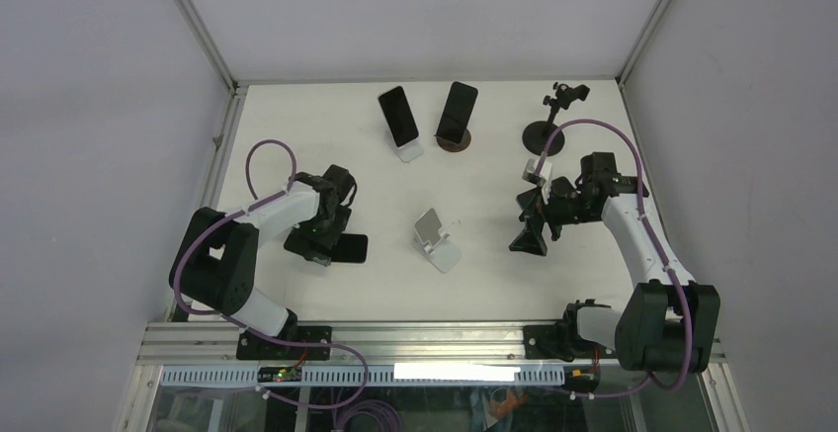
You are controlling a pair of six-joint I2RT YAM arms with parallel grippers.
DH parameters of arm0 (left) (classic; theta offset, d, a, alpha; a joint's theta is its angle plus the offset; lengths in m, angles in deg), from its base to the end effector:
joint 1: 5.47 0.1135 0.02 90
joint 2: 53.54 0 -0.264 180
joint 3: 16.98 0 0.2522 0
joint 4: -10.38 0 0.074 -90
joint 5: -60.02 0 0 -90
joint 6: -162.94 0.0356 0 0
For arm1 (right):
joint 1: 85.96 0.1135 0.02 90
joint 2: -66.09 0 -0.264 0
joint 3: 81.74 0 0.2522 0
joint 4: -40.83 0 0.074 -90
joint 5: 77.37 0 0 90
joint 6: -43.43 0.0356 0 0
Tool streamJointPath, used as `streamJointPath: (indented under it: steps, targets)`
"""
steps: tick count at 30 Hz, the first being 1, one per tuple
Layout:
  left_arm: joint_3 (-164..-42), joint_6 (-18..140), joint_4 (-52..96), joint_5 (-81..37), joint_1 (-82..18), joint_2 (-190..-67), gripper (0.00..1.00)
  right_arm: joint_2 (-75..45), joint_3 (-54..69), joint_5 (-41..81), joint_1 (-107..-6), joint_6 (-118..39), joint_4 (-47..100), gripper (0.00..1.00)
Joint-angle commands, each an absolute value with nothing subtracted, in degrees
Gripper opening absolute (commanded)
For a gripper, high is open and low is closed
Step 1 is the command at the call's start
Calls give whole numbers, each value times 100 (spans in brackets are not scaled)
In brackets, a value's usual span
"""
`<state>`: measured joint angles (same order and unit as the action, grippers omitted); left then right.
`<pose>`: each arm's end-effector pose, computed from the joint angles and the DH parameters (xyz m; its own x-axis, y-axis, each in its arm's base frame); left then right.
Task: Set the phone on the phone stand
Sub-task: Pick up the phone at the center of the board.
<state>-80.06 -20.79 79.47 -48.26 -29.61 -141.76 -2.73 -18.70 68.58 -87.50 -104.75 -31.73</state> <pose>0.2164 -0.0848 0.1627 -0.3494 -0.8818 -0.3169 -0.9348 0.3512 0.0533 0.1952 0.0243 0.2423 -0.3867 -0.4655 -0.7961 -0.9122 0.3198 0.2561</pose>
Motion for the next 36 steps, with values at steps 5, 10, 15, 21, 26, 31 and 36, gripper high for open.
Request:
streamJointPath:
  steps: [5, 10, 15, 21, 26, 31, 36]
  targets:
    - [-7786, -2045, 7492, -4362, -2952, -14398, 97, -261, -1718, 6923, -8789, -10590, -3217, 99]
    - [-7819, -1877, 7382, -4239, -2946, -14644, 78, -264, -1717, 6923, -8789, -10590, -3225, 99]
    - [-7971, -1579, 7388, -4201, -2947, -14745, 58, -264, -1713, 6929, -8785, -10597, -3224, 99]
    - [-8147, -1019, 7388, -4260, -2955, -14415, 42, -263, -1711, 7044, -8787, -10590, -3241, 99]
    - [-8227, -549, 7359, -4357, -2955, -14002, 39, -264, -1705, 7321, -8776, -10553, -3252, 99]
    - [-8193, -64, 7123, -4354, -2955, -13563, 37, -267, -1683, 7662, -8701, -10436, -3243, 99]
    - [-8014, 339, 6682, -4212, -2955, -13051, 36, -252, -1674, 7945, -8605, -10155, -3118, 99]
